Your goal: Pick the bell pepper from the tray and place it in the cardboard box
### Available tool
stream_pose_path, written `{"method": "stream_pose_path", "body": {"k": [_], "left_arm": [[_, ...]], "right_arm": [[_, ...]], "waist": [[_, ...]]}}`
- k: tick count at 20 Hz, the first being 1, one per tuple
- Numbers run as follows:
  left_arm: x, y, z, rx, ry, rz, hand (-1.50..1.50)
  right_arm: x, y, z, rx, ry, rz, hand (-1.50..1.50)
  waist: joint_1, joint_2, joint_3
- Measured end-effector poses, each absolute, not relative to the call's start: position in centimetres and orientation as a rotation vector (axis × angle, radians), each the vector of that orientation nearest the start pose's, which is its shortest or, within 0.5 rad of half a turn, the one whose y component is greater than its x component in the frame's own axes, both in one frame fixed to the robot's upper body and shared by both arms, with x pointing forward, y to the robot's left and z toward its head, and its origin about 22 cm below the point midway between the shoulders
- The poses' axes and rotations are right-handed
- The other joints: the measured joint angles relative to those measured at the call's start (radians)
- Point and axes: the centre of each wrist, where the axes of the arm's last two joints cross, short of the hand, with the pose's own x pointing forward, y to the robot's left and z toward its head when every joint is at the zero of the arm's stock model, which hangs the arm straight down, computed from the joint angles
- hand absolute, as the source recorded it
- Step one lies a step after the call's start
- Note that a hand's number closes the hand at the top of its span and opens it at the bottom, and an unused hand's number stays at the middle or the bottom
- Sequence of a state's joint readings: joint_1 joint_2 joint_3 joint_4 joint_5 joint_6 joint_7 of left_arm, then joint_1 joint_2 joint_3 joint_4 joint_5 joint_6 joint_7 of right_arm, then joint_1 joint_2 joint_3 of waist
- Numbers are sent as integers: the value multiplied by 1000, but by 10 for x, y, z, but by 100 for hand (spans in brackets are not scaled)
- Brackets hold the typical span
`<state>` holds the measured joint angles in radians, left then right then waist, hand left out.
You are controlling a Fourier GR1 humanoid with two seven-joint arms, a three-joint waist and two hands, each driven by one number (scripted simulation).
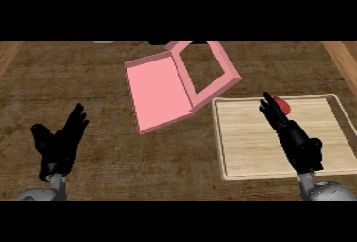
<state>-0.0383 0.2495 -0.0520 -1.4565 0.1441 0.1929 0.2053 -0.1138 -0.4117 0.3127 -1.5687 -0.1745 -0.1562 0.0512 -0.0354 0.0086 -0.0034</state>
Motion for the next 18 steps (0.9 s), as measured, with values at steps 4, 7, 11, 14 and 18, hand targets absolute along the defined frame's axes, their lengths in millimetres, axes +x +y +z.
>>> {"method": "stream_pose_path", "body": {"k": [4, 7, 11, 14, 18], "left_arm": [[258, 277, 3, 246, -1347, -47, 0], [262, 279, 13, 296, -1406, -123, 0], [256, 278, 13, 321, -1446, -190, 0], [253, 280, 16, 333, -1459, -209, 0], [252, 280, 12, 342, -1466, -218, 0]], "right_arm": [[282, -238, 60, 161, -1662, 320, -150], [301, -240, 97, 238, -1787, 424, 150], [336, -280, 102, 180, -1810, 366, -150], [354, -301, 91, 269, -1819, 276, -150], [368, -342, 96, 294, -1850, 377, -150]], "waist": [[39, -1, 5], [68, -3, 4], [85, 3, 5], [81, 3, 6], [79, 5, 6]]}}
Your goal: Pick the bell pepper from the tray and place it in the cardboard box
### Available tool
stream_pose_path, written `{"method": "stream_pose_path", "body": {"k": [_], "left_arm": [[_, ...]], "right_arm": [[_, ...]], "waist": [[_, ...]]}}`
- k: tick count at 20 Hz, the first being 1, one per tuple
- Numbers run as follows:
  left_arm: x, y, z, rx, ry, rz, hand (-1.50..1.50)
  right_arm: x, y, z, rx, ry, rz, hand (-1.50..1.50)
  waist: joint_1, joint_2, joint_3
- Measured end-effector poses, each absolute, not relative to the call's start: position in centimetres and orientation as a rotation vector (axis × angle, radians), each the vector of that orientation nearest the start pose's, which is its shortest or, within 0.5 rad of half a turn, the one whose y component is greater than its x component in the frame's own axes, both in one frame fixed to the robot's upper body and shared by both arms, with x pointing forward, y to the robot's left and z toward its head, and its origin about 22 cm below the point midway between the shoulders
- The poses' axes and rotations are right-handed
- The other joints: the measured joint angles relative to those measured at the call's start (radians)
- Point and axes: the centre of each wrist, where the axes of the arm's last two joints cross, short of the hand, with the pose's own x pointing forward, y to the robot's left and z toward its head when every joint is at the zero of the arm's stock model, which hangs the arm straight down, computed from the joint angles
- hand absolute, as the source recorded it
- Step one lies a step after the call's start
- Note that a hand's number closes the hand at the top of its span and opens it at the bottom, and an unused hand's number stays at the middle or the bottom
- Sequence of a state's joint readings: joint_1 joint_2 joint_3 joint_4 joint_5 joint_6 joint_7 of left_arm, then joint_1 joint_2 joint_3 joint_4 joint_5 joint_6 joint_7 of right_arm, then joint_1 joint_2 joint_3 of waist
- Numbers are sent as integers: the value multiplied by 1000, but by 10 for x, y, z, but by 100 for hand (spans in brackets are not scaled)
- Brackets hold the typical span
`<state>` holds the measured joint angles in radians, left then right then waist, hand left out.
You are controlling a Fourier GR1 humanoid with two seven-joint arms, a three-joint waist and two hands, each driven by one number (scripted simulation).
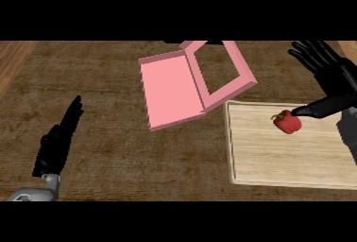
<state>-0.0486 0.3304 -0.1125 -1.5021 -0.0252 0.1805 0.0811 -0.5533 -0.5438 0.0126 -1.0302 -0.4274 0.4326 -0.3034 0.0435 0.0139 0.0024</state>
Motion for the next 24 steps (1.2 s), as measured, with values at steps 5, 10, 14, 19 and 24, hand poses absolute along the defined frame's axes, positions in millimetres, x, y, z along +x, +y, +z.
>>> {"method": "stream_pose_path", "body": {"k": [5, 10, 14, 19, 24], "left_arm": [[252, 272, 13, 344, -1472, -229, 0], [254, 271, 14, 340, -1474, -236, 0], [251, 272, 9, 340, -1476, -234, 0], [246, 276, 8, 353, -1466, -227, 0], [243, 280, 13, 369, -1458, -220, 0]], "right_arm": [[375, -376, 142, 163, -1821, 721, -150], [374, -388, 177, 34, -1651, 1086, -150], [375, -380, 189, -67, -1490, 1325, -150], [380, -365, 180, -107, -1358, 1496, -150], [388, -352, 163, -133, -1295, 1566, -150]], "waist": [[5, 1, 0], [9, 2, -1], [11, 1, -1], [-2, -4, -1], [-17, -9, -2]]}}
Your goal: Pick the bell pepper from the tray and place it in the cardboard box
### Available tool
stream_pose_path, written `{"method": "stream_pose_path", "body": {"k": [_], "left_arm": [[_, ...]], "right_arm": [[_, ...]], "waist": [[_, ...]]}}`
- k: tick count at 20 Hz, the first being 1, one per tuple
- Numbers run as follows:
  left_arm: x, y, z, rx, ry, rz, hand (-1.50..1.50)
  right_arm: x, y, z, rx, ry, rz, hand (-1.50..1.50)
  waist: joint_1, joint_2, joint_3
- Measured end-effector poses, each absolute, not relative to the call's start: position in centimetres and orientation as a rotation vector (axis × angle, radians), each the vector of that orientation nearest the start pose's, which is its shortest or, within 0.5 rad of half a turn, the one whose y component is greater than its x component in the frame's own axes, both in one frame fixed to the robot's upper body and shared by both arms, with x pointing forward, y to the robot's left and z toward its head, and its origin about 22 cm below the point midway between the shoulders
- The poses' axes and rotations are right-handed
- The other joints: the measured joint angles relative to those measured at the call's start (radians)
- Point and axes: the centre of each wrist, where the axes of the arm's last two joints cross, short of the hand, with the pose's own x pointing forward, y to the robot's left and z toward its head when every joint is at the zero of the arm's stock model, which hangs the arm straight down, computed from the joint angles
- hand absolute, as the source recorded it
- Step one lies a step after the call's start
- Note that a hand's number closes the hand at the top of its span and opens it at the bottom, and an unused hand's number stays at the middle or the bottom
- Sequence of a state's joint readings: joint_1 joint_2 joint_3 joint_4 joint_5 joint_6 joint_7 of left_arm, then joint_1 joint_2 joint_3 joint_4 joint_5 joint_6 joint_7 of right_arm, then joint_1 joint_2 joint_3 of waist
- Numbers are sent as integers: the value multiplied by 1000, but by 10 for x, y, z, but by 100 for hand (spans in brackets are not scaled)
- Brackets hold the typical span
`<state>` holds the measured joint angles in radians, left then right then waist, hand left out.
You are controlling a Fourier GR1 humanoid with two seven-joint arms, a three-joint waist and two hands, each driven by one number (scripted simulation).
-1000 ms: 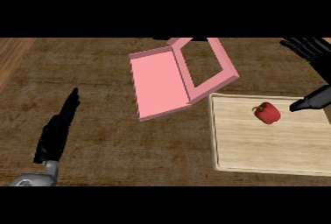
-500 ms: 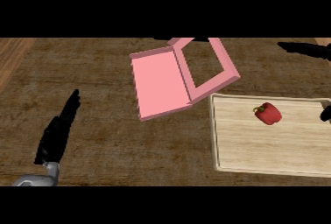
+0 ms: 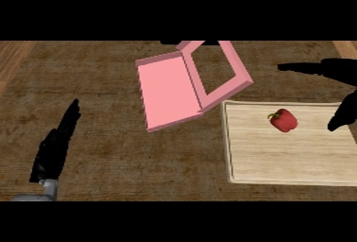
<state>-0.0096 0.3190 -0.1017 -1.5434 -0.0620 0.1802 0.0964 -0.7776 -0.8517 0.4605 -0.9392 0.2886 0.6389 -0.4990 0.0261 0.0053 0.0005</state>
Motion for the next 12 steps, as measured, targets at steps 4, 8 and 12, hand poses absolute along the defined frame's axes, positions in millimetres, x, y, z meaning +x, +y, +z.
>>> {"method": "stream_pose_path", "body": {"k": [4, 8, 12], "left_arm": [[243, 280, 13, 367, -1457, -217, 0], [245, 284, 13, 372, -1460, -212, 0], [247, 284, 11, 372, -1455, -208, 0]], "right_arm": [[394, -344, 153, -149, -1273, 1586, -150], [399, -341, 139, -165, -1234, 1612, -150], [398, -346, 127, -179, -1211, 1623, -150]], "waist": [[-7, -1, 0], [-9, -1, 0], [-13, -2, 0]]}}
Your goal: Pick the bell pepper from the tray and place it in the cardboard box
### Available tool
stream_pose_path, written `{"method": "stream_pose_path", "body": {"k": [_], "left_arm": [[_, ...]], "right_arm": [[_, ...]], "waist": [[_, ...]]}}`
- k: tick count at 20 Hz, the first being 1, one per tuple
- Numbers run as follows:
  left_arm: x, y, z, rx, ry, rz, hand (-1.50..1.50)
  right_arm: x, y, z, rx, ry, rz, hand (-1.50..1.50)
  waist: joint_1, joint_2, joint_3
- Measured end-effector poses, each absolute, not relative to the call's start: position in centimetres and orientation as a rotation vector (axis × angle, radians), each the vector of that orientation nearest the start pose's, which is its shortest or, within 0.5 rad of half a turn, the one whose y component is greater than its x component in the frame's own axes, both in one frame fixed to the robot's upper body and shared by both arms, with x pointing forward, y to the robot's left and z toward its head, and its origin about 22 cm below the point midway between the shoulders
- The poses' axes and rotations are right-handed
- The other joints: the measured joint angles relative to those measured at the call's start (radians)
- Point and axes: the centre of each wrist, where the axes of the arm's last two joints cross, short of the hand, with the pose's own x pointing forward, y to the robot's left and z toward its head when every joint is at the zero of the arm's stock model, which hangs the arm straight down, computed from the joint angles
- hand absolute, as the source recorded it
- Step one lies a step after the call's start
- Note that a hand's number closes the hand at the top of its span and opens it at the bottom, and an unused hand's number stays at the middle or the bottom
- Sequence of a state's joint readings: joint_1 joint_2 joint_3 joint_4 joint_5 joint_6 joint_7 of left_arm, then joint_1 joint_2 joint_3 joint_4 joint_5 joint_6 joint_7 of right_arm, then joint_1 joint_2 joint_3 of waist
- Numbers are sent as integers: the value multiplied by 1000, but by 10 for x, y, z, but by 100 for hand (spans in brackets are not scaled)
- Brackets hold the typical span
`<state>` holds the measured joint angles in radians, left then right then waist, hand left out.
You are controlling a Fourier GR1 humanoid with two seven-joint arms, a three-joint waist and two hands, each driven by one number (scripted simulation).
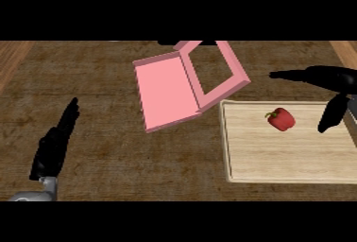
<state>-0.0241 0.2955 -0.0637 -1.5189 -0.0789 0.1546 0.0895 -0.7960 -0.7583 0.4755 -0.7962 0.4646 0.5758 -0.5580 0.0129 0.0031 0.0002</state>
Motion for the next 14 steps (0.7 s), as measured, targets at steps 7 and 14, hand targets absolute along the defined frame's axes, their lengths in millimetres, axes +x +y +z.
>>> {"method": "stream_pose_path", "body": {"k": [7, 14], "left_arm": [[241, 285, 8, 369, -1451, -206, 0], [241, 287, 3, 375, -1453, -202, 0]], "right_arm": [[396, -344, 111, -176, -1210, 1627, -150], [395, -340, 100, -167, -1216, 1621, -150]], "waist": [[-3, -1, 0], [-5, -2, 0]]}}
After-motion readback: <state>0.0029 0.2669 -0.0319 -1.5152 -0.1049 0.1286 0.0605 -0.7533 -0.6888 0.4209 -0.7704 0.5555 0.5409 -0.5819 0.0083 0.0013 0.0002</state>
